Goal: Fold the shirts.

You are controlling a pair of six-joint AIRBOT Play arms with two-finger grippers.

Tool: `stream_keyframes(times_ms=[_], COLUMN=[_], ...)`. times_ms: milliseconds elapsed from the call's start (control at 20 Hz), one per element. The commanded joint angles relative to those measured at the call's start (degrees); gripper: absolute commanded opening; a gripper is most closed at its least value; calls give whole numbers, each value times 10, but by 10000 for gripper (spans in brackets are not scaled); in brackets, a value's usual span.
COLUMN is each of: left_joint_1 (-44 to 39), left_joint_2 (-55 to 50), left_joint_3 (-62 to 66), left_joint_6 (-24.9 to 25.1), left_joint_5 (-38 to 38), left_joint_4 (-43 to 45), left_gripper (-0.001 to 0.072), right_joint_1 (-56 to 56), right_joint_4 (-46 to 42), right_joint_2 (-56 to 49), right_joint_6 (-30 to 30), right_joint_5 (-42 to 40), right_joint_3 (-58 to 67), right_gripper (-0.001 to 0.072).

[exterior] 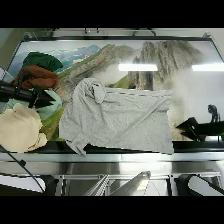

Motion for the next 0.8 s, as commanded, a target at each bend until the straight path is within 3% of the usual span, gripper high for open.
stream_keyframes(times_ms=[0, 200, 250, 350, 400, 450, 500, 600, 750], left_joint_1=[53, 89, 95, 96, 96, 96, 96, 95, 93], left_joint_2=[56, 91, 96, 96, 95, 95, 95, 95, 95], left_joint_3=[-113, -186, -200, -219, -229, -240, -251, -268, -298], left_joint_6=[9, 28, 29, 28, 28, 28, 28, 28, 28], left_joint_5=[10, 17, 17, 17, 17, 19, 25, 55, 99], left_joint_4=[13, 16, 27, 59, 69, 76, 76, 82, 83], left_gripper=[318, 318, 318, 319, 320, 321, 360, 720, 715], right_joint_1=[0, 60, 84, 121, 130, 130, 129, 128, 128], right_joint_4=[-21, -6, 0, 36, 54, 59, 58, 60, 81], right_joint_2=[14, 3, -4, -11, -10, -7, -1, 14, 38], right_joint_6=[26, 26, 25, 6, -7, -7, -7, -7, -3], right_joint_5=[3, -13, -17, -31, -32, -32, -32, -32, -32], right_joint_3=[-85, -123, -123, -122, -118, -112, -106, -92, -86], right_gripper=[481, 476, 438, 77, 15, 14, 14, 14, 14])
